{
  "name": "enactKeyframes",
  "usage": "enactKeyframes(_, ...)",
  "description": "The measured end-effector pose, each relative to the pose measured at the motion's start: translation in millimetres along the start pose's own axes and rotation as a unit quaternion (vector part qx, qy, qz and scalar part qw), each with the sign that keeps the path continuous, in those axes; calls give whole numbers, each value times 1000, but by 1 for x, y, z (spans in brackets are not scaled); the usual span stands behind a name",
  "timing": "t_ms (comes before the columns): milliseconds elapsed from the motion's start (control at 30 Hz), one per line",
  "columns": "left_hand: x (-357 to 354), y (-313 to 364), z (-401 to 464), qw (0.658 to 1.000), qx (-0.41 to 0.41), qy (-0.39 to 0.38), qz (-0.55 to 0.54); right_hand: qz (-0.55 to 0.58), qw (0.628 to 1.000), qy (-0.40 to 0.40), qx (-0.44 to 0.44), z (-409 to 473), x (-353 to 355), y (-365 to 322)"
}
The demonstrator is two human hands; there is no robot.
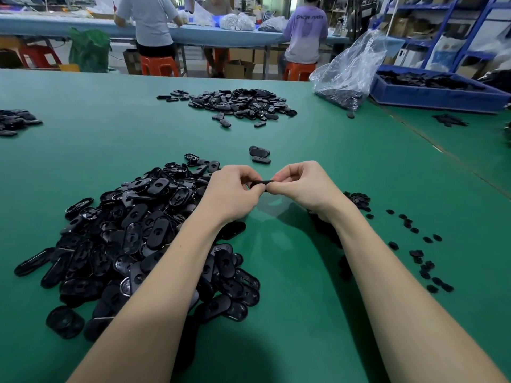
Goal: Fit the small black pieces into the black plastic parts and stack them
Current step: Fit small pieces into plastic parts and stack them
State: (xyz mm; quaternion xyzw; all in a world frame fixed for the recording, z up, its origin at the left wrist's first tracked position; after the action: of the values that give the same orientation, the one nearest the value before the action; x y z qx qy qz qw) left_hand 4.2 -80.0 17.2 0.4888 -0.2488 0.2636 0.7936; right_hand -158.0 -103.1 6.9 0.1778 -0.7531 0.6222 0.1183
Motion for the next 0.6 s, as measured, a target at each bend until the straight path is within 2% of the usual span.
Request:
enactKeyframes(133,4,-9,-1,999,24,27,2,-43,997,-15,69,-3,-2,-8)
enactKeyframes(267,9,-11,-2,998,31,59,1,-179,971,76,137,0,-2,-16)
enactKeyframes(467,13,-9,-7,987,0,-10,159,-207,962,170,57,31,12,-9)
enactKeyframes(600,9,-8,-8,975,-10,-60,213,-198,966,168,11,65,7,-20)
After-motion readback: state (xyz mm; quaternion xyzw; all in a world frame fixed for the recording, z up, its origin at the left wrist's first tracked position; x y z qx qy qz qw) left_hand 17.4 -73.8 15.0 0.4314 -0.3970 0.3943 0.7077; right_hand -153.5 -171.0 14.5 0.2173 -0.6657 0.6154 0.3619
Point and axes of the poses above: each hand's wrist, its own z-axis towards the middle knuckle, its own x-axis out of the back of the hand, y = z × x, the point moved 7 cm from there along z, towards the middle knuckle, and after that the axes turned 13 degrees about -x, right-handed, at the moved point
